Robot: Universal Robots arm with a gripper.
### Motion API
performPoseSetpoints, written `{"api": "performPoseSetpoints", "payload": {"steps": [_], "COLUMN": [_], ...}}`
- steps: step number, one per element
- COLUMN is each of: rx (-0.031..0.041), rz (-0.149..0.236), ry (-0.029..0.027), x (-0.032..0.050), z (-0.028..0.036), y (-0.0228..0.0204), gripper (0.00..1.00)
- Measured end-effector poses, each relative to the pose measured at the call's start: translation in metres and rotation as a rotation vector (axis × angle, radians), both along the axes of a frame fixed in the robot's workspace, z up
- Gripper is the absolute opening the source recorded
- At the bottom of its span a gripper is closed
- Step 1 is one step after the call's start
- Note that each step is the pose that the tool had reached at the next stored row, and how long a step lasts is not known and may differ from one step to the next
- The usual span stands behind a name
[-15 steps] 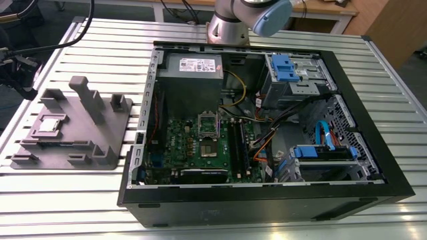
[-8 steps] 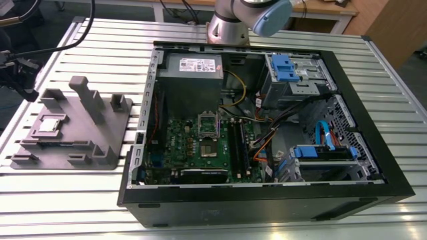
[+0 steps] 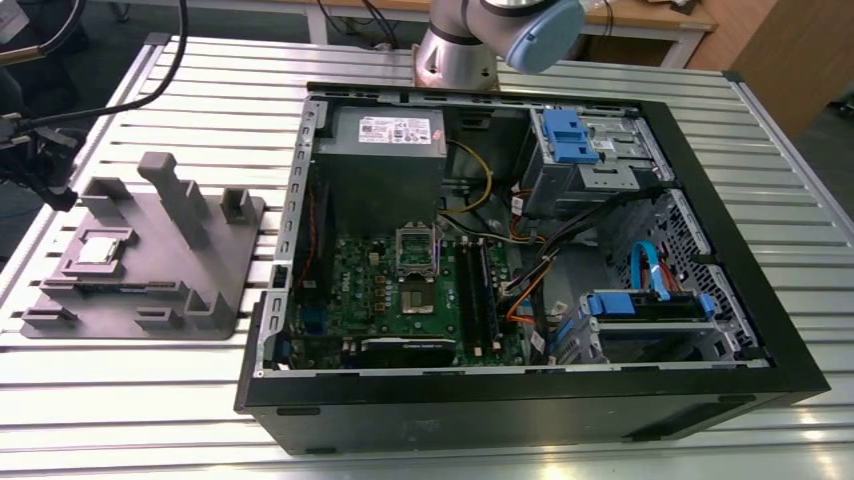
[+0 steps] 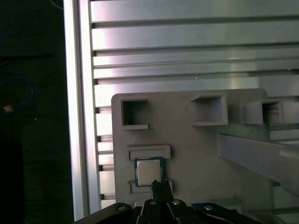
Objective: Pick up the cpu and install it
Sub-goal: 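Reach for the cpu, then pick up the cpu and move it towards the insertion slot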
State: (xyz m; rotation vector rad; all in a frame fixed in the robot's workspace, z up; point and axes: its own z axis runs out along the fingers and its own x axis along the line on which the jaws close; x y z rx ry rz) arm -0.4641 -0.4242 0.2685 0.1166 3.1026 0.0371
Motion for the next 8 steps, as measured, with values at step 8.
{"api": "performPoseSetpoints", "payload": {"steps": [8], "rx": [-0.0003], "rz": [0.0], "ry": [0.0001], "x": [-0.0001], "z": [-0.0048], "y": [-0.0008], "gripper": [0.11]}}
